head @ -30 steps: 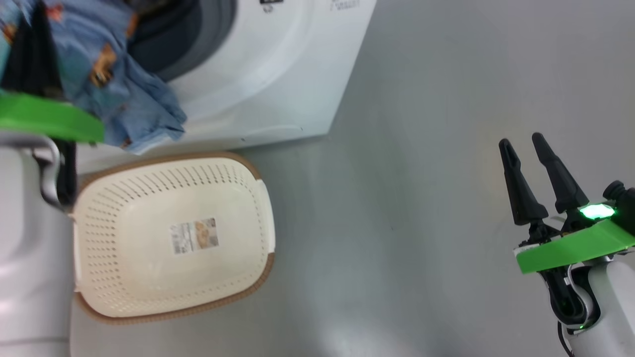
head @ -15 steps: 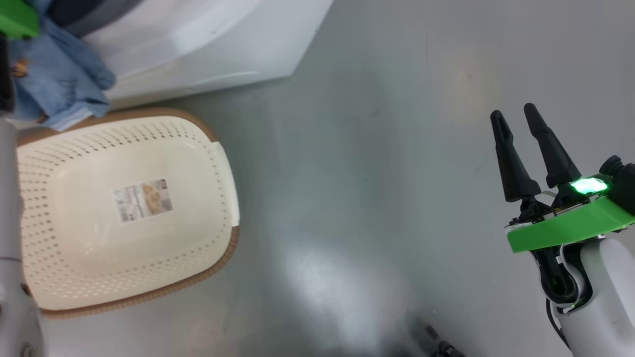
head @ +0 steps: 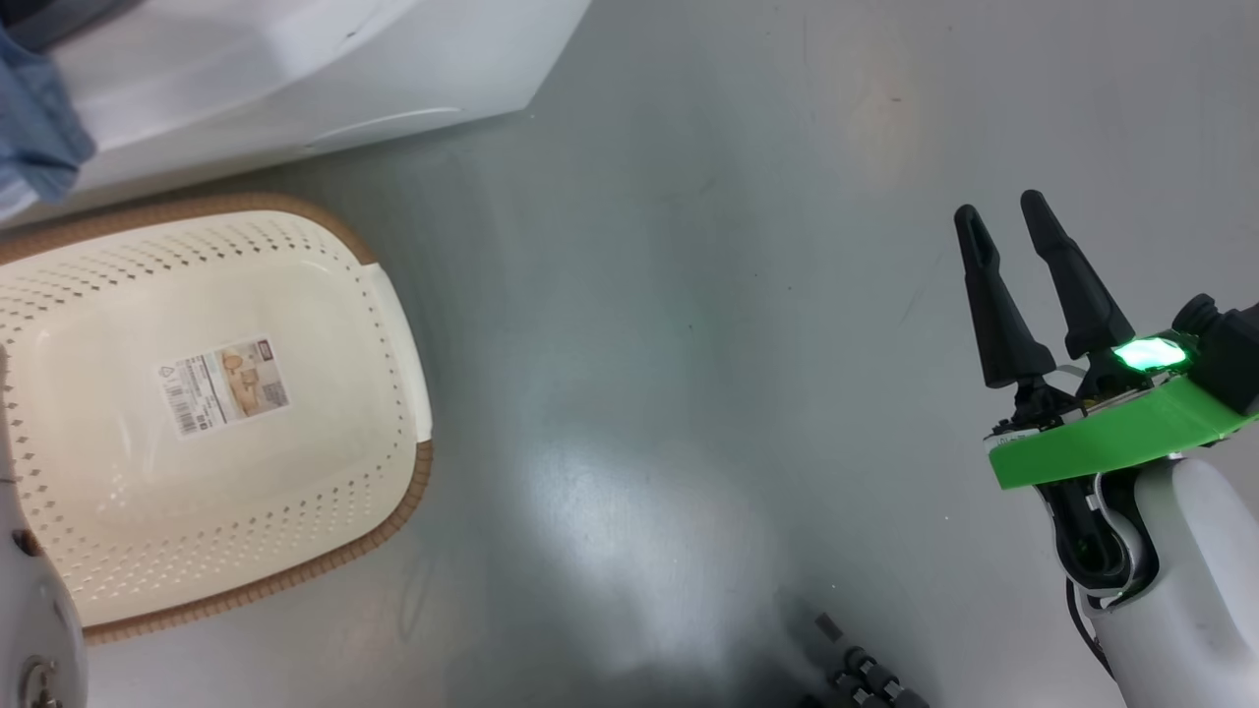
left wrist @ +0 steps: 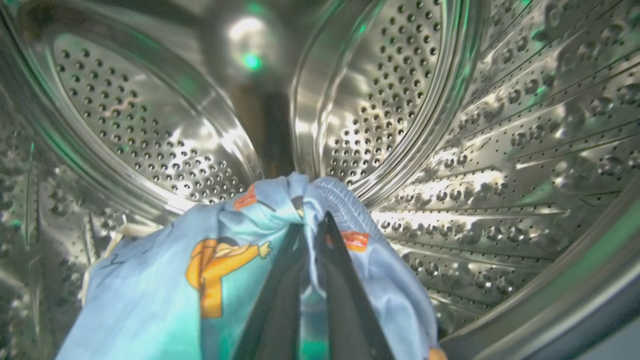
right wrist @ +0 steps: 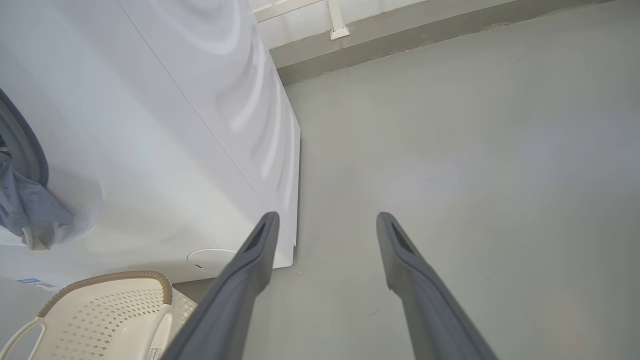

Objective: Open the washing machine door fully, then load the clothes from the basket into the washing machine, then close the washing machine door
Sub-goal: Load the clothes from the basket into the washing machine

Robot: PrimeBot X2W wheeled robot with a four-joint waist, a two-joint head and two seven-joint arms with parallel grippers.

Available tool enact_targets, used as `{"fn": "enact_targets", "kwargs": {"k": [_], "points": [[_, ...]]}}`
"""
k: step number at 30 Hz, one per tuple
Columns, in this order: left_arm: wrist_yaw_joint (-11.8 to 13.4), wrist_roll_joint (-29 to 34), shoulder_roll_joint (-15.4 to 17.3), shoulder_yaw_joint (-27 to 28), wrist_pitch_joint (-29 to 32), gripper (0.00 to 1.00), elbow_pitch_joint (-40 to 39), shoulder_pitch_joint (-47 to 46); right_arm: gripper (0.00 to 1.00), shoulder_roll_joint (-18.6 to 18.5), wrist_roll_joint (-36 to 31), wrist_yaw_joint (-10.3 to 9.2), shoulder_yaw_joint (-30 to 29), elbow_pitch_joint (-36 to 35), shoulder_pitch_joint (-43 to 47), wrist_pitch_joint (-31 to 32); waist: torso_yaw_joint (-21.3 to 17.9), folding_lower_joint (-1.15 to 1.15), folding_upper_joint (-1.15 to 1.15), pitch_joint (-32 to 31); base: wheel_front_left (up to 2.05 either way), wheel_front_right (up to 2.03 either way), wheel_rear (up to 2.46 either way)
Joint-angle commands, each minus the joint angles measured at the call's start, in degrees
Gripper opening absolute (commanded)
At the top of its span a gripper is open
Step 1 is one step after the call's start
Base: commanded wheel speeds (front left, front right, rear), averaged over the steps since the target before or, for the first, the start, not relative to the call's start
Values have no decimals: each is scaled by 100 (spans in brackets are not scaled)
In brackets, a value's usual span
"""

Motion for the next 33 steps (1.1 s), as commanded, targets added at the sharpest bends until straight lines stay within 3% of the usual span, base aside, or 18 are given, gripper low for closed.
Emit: {"fn": "enact_targets", "kwargs": {"k": [1, 14, 24, 33], "points": [[8, -8, 226, 71, -22, 100, -52, 88, 100, -70, 6, 36, 125, -98, 116, -27, 49, 0, 0, -48, 0, 0, 0], [-133, 55, 26, 81, -22, 100, 3, 498, 100, -31, 37, 36, 215, -47, 53, -27, 300, 0, 0, -306, 0, 0, 0], [-259, 3, -249, 209, -23, 100, -1131, 1577, 100, 1, 56, 36, 209, 9, 88, -27, 475, 0, 0, -611, 0, 0, 0], [-379, -82, -539, 284, -23, 100, -2490, 3096, 100, -19, 59, 36, 172, -2, 146, -27, 611, 0, 0, -793, 0, 0, 0]]}}
